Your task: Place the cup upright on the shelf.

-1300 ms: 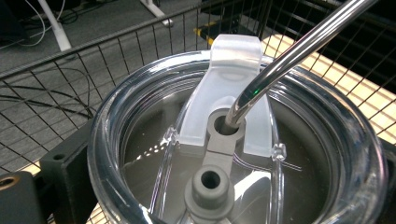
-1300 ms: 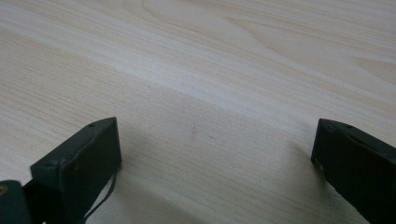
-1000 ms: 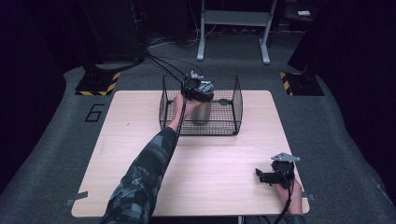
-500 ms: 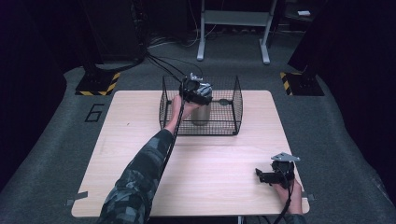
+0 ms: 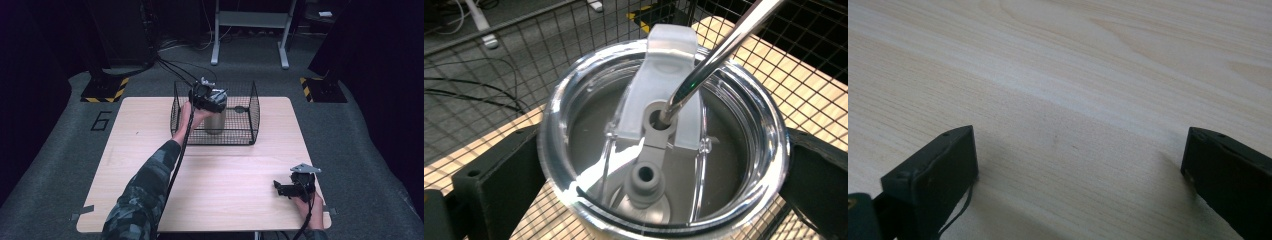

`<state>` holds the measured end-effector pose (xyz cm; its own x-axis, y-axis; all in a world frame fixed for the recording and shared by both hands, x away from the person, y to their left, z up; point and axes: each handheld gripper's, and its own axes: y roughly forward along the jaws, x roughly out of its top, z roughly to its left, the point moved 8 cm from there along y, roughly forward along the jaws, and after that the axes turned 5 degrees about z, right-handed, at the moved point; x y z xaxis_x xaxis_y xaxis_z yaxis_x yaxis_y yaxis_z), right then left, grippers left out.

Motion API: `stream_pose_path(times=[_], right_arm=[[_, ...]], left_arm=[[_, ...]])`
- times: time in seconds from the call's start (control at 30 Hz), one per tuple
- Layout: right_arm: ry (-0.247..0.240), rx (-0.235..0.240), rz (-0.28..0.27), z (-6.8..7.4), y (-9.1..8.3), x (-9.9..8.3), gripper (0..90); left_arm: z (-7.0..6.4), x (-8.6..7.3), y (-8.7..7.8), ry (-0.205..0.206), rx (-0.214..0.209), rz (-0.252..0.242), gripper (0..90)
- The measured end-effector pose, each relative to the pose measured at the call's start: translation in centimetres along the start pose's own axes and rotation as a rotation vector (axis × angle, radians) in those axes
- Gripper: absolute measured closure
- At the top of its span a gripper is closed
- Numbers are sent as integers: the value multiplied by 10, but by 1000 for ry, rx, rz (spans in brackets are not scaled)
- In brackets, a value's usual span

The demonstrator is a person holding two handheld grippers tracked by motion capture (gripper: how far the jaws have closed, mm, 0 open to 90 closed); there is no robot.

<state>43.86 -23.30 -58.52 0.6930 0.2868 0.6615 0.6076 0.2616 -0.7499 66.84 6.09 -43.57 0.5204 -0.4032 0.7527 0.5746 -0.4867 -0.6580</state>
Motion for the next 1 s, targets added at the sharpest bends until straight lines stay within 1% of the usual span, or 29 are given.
stream_pose_path(times=[0.03,0.07,0.1,0.17,0.23,0.3,0.4,0.43,0.5,0.6,0.67,0.7,0.77,0.8,0.87,0.9,0.93,0.97,1.0], right_arm=[[-1,2,3,0,0,0,11],[0,2,3,0,0,0,11],[-4,0,0,0,0,0,11],[-3,0,-1,0,0,0,11],[-2,-1,-1,0,0,0,11],[-2,-1,-1,0,0,0,11],[-2,-1,-1,0,0,0,11],[-5,0,-1,0,0,0,11],[-2,-1,-1,0,0,0,11],[-5,0,-1,0,0,0,11],[-2,0,0,0,0,0,11],[-2,0,-1,0,0,0,11],[-7,0,-2,-1,0,0,11],[-6,0,-2,-1,0,0,11],[-6,0,-2,-1,0,0,11],[-5,1,-2,-1,0,0,11],[-5,0,-2,-1,0,0,11],[-6,0,-2,-1,0,0,11],[-7,0,-2,-1,0,0,11]], left_arm=[[0,0,-4,0,-5,2,0],[0,0,-8,10,-5,4,0],[0,-2,-12,24,-4,17,0],[1,-3,-21,24,-4,19,0],[0,-3,-30,26,-25,8,0],[-2,-3,-41,42,-33,-9,0],[-9,-5,-59,63,-61,-34,0],[-11,-6,-64,76,-66,-36,0],[-16,-8,-73,84,-77,-40,0],[-22,-15,-88,122,-85,-36,0],[-25,-21,-95,135,-95,-30,0],[-26,-24,-98,139,-95,-22,0],[-28,-31,-103,144,-102,-22,0],[-29,-34,-106,154,-105,-10,0],[-29,-41,-111,159,-102,-9,0],[-30,-44,-113,157,-107,-10,0],[-31,-51,-119,159,-109,-8,0],[-31,-54,-121,157,-105,-10,0],[-31,-59,-124,160,-109,-1,0]])
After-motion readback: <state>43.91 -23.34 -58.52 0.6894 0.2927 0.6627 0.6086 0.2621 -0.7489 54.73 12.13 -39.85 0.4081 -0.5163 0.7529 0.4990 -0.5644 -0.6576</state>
